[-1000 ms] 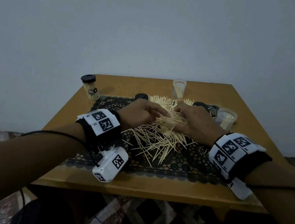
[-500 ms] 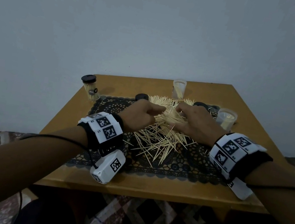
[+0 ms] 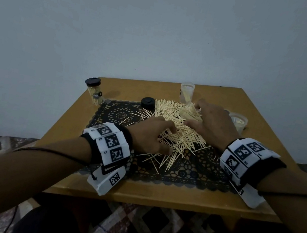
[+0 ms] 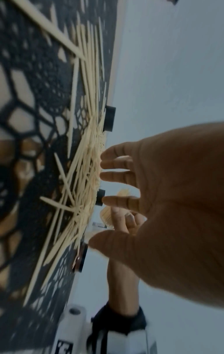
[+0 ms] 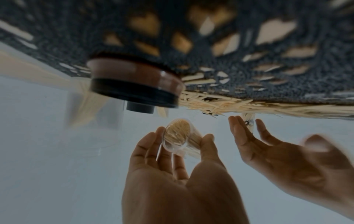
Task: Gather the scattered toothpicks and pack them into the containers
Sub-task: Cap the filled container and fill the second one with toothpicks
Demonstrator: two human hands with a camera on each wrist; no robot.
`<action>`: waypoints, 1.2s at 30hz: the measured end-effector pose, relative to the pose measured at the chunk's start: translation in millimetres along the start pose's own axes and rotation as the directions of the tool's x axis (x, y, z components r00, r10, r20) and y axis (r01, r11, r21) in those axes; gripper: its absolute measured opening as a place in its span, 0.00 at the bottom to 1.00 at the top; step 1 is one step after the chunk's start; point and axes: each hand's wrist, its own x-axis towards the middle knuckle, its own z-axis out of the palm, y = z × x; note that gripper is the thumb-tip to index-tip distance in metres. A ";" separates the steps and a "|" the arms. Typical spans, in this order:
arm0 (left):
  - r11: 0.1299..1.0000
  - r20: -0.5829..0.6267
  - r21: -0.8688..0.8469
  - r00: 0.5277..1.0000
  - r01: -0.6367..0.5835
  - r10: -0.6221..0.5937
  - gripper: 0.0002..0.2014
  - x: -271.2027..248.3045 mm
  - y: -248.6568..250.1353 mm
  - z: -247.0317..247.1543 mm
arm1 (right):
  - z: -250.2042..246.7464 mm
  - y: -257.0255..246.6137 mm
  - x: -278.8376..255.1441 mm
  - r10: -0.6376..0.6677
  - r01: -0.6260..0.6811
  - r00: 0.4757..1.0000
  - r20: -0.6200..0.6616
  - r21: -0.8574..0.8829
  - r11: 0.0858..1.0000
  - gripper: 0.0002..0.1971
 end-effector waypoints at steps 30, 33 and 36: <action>0.967 -0.079 0.256 0.996 -0.013 0.035 0.18 8.2 -26.3 3.0 | 4.1 -3.8 -0.3 -0.053 0.050 0.991 0.120 0.028 0.998 0.29; 0.967 -0.107 0.251 0.991 -0.050 0.079 0.12 9.4 -29.4 3.0 | 3.3 -6.4 -2.0 -0.078 0.068 0.979 0.186 0.063 0.996 0.28; 0.968 -0.105 0.244 0.990 -0.061 0.089 0.07 10.1 -32.2 2.4 | 2.7 -8.5 -3.8 -0.096 0.081 0.971 0.218 0.075 0.994 0.27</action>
